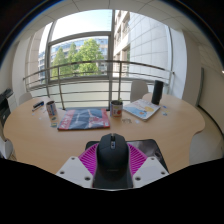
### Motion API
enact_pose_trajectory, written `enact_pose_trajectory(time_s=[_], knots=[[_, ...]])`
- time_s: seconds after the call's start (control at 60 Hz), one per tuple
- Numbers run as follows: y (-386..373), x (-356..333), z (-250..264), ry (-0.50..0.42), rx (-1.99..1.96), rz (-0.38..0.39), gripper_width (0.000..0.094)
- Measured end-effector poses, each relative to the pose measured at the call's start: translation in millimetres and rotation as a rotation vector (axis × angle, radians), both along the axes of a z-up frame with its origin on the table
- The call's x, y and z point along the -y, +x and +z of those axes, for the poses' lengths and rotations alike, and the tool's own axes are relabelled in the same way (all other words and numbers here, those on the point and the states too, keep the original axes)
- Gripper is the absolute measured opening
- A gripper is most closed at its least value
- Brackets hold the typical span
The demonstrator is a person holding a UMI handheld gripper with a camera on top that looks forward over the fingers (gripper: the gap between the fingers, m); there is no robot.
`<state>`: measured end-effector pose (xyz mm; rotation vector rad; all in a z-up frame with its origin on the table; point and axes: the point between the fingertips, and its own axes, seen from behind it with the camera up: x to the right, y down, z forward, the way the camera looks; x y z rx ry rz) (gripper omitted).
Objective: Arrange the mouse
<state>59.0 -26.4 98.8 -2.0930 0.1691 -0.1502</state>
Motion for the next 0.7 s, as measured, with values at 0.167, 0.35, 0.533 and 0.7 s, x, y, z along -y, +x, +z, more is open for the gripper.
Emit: enact_pose_trajectory(time_s=[0.167,0.35,0.533,0.7], knots=[[52.5,-0.6,-88.0,-0.129,-0.029,0.02,0.0429],[55.5,-0.2,-101.0,-0.158,-0.069,0.066,0.0639],[50.6,18.7,-55.5,-0.115,-0.055,0.06,0.0854],[42.0,76.3,14.0,-0.069,-0.013,0.017,0.0847]])
